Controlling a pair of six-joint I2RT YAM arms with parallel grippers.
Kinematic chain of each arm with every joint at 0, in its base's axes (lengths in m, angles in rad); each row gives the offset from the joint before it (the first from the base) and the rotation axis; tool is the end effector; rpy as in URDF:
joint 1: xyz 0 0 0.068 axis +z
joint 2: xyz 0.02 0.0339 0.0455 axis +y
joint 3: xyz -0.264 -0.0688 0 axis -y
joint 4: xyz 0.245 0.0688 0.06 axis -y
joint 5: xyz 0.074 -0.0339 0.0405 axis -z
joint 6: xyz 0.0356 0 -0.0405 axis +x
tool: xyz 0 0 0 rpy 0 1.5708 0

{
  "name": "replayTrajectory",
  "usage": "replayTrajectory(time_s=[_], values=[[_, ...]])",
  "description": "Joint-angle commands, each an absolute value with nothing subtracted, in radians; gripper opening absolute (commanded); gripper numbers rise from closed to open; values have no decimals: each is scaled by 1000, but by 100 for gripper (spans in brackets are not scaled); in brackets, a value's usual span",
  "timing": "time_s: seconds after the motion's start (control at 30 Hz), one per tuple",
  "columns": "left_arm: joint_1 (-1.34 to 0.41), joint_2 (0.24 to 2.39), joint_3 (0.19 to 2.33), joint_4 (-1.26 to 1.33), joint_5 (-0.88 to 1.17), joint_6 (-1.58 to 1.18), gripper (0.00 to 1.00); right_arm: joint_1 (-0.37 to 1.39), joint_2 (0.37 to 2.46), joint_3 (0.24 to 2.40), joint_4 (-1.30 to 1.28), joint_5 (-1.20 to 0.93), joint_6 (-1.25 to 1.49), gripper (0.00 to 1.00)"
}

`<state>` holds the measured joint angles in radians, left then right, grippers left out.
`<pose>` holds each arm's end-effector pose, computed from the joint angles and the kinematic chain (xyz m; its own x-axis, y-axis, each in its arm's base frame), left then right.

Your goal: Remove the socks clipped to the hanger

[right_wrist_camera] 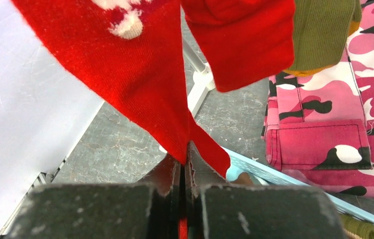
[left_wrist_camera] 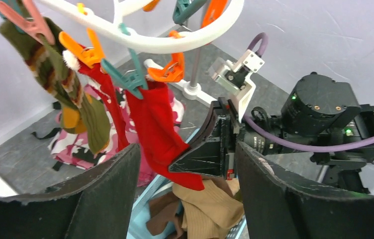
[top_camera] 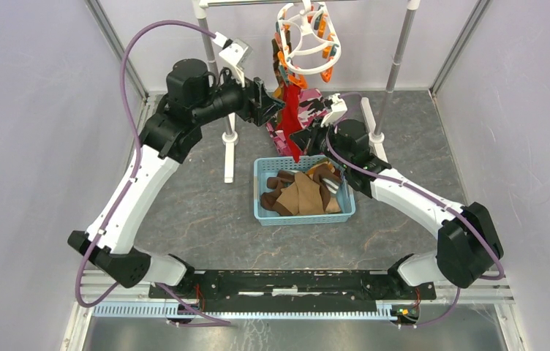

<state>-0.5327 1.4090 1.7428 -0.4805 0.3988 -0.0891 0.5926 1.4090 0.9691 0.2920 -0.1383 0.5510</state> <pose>0.2471 -0.1617 0.4954 -0.1965 0.0207 -0.9803 0.7845 0.6030 -0.1446 0.2733 0.1899 0.3079 -0.4530 0.3201 -0.8321 -0.5037 0.6782 0.5351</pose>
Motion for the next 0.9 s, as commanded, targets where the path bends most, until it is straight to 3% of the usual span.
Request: replayTrajectory(time_s=[0.0, 0.87], values=[[-529, 1395, 1709, -502, 282, -11, 77, 611, 1411, 999, 366, -137, 567, 0], [-487, 1552, 1724, -325, 404, -234, 71, 705, 1397, 1006, 376, -94, 581, 0]])
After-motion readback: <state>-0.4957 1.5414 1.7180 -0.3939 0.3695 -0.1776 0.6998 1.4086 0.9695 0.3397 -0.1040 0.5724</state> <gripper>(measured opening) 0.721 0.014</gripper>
